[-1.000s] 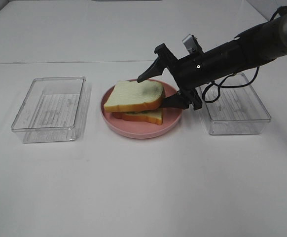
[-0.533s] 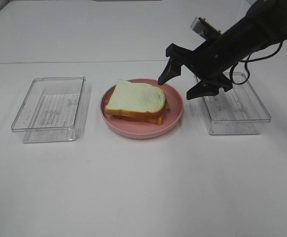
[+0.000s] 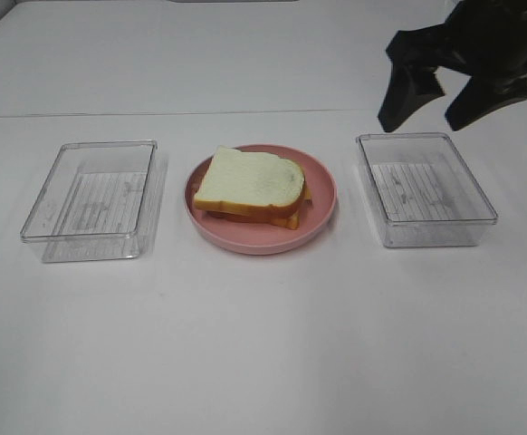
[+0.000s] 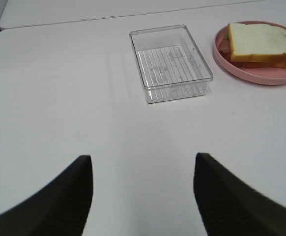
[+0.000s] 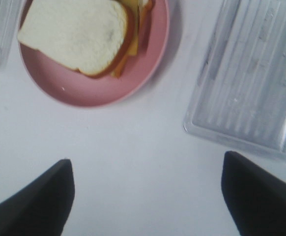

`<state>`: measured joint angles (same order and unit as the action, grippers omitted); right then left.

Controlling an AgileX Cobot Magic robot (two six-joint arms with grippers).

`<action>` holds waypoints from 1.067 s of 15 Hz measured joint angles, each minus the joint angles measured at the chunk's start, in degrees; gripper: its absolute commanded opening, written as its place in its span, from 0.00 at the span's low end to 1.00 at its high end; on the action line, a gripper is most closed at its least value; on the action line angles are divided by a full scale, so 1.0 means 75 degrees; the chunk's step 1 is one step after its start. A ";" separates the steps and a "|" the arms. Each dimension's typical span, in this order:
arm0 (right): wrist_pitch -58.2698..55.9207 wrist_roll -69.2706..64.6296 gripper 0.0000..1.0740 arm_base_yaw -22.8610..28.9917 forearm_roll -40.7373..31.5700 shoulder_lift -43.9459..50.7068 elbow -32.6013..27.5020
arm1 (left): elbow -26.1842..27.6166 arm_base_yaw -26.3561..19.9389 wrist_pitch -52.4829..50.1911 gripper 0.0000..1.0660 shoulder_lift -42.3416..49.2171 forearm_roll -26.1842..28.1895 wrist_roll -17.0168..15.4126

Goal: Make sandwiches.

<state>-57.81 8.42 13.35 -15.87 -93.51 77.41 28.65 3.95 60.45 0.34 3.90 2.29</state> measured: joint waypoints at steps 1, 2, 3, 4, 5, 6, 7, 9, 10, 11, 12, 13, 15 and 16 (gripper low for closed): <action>-0.0260 -0.0031 0.72 0.0000 0.0160 0.0206 0.0000 | 0.0000 0.0000 0.0000 0.55 0.0000 0.0000 0.0000; -0.0688 -0.0122 0.72 0.0000 0.0390 0.0565 -0.0031 | 0.0000 0.0000 0.0000 0.55 0.0000 0.0000 0.0015; -0.0955 -0.0214 0.72 0.0000 0.0619 0.1039 -0.0145 | 0.0000 0.0000 0.0000 0.55 0.0000 0.0031 0.0069; -0.1176 -0.0481 0.72 0.0000 0.1092 0.1795 -0.0504 | 0.0000 0.0000 0.0000 0.55 0.0000 0.0115 0.0183; -0.1283 -0.0649 0.72 0.0000 0.1383 0.2338 -0.0810 | 0.0000 0.0000 0.0000 0.55 0.0000 0.0145 0.0206; -0.1390 -0.0779 0.72 0.0000 0.1589 0.2956 -0.1176 | 0.0000 0.0000 0.0000 0.55 0.0000 0.0160 0.0214; -0.1505 -0.0810 0.72 0.0000 0.1696 0.3591 -0.1642 | 0.0000 0.0000 0.0000 0.55 0.0000 0.0183 0.0214; -0.1528 -0.0886 0.72 0.0000 0.1727 0.4454 -0.2368 | 0.0000 0.0000 0.0000 0.55 0.0000 0.0183 0.0229; -0.1543 -0.0901 0.72 0.0000 0.1727 0.5149 -0.2895 | 0.0000 0.0000 0.0000 0.55 0.0000 0.0183 0.0252; -0.1528 -0.0810 0.72 0.0000 0.1727 0.6417 -0.3766 | 0.0000 0.0000 0.0000 0.55 0.0000 0.0183 0.0321; -0.1520 -0.0672 0.72 0.0000 0.1727 0.6998 -0.4209 | 0.0000 0.0000 0.0000 0.55 0.0000 0.0183 0.0351; -0.1520 -0.0626 0.72 0.0000 0.1727 0.7311 -0.4416 | 0.0000 0.0000 0.0000 0.55 0.0000 0.0183 0.0351; -0.1505 -0.0527 0.72 0.0000 0.1688 0.8419 -0.5096 | 0.0000 0.0000 0.0000 0.55 0.0000 0.0191 0.0359; -0.1474 -0.0519 0.72 0.0000 0.1627 0.8640 -0.5271 | 0.0000 0.0000 0.0000 0.55 0.0000 0.0191 0.0359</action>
<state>-68.87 4.53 13.35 -3.67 -28.71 37.87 28.65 3.95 60.45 0.34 5.33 4.98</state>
